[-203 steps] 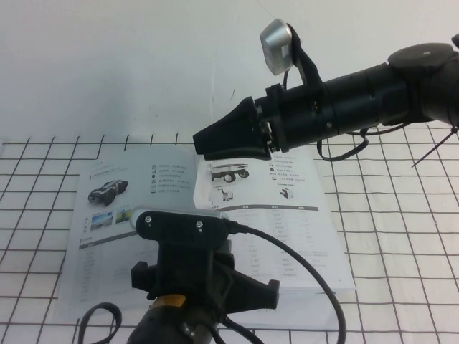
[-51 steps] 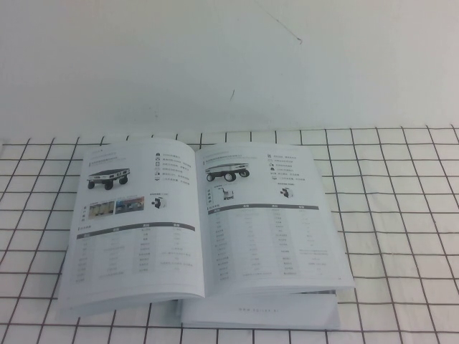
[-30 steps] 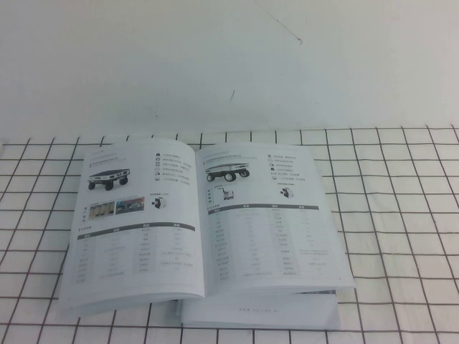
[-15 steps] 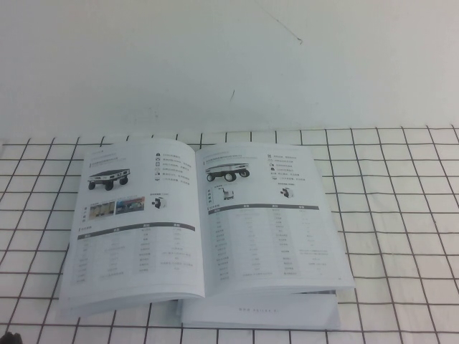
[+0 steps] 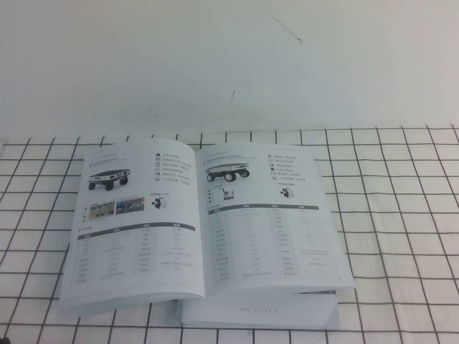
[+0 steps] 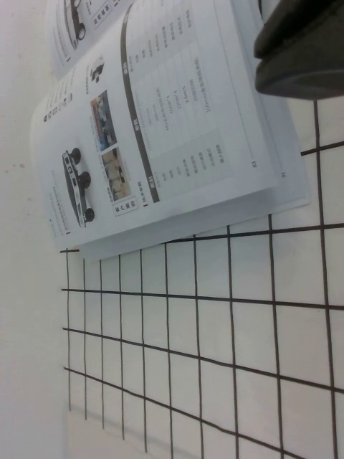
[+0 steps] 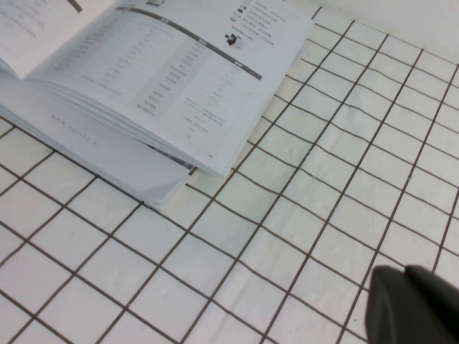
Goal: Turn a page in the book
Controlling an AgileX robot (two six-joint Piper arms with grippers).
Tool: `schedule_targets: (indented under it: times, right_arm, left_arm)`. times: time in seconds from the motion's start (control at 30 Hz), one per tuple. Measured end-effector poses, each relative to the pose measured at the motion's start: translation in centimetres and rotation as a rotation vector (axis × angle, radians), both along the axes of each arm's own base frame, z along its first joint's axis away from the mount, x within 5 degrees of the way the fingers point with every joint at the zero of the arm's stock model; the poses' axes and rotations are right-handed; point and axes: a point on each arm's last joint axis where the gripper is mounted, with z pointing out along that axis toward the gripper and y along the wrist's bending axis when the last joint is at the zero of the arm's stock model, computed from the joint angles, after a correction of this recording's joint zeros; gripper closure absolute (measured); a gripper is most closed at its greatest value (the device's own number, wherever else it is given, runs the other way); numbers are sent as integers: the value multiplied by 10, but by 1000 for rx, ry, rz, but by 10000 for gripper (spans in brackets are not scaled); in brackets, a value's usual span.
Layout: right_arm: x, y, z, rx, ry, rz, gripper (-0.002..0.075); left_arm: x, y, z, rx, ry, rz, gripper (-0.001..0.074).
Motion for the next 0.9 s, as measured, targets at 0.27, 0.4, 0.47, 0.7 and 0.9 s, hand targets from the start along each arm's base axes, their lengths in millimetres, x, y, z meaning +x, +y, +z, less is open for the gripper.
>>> schedule_targets:
  times: [0.27,0.4,0.47,0.7,0.9]
  right_arm:
    - [0,0,0,0,0,0,727]
    - [0,0,0,0,0,0,727]
    - [0,0,0,0,0,0,727]
    - [0,0,0,0,1,0,727]
    - [0,0,0,0,1,0,727]
  left_arm:
    - [0,0,0,8,0,-3,738]
    - [0,0,0,3,1,-6,738]
    - [0,0,0,3,1,-6,738]
    - [0,-1,0,-3,3,-6,738]
    - [0,-2,0,-3,3,-33,738]
